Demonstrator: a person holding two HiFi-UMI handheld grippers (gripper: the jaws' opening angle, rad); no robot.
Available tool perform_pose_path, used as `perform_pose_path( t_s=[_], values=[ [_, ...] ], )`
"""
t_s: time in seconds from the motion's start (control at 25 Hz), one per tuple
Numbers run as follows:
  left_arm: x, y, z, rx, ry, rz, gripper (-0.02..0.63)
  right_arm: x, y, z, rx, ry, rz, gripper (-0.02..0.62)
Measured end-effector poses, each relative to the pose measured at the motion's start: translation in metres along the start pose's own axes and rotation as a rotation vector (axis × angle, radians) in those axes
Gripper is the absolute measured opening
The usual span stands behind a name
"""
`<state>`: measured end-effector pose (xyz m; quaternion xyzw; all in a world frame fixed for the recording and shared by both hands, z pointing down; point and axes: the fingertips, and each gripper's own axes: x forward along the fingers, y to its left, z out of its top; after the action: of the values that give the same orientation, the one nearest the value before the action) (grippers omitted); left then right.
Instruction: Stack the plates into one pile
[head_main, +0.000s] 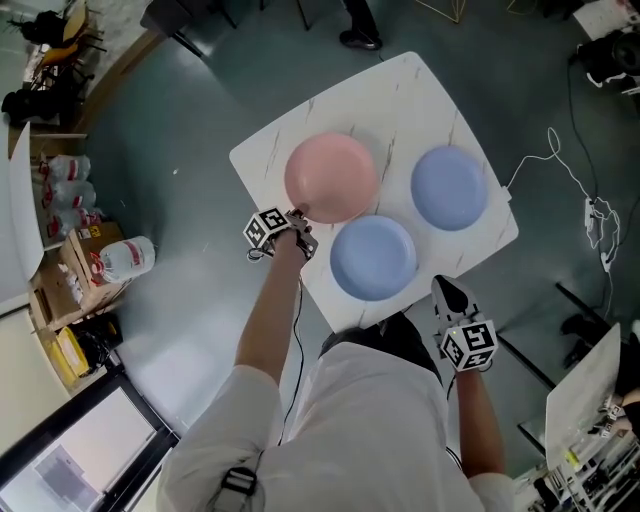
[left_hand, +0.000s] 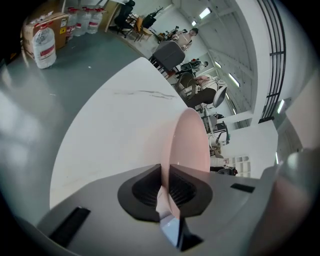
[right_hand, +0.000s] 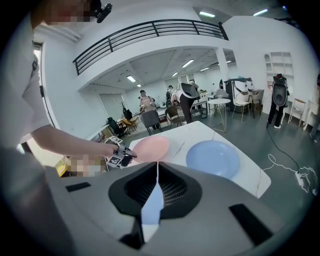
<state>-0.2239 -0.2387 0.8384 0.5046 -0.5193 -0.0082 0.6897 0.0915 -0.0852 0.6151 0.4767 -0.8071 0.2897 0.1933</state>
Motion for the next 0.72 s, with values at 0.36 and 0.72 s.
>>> perform_pose_path(
  t_s=[0.36,0.72],
  values=[
    [-0.05,-0.007,-0.038,0.014,-0.002,-0.031,0.029,-0.028,0.005,-0.008,-0.026,-0.019,0.018,0.026],
    [-0.083,-0.001,-0.096,0.066,0.038,0.003,0.031,-0.058,0.008,-0.012,-0.035,-0.053,0.034,0.026]
  ],
)
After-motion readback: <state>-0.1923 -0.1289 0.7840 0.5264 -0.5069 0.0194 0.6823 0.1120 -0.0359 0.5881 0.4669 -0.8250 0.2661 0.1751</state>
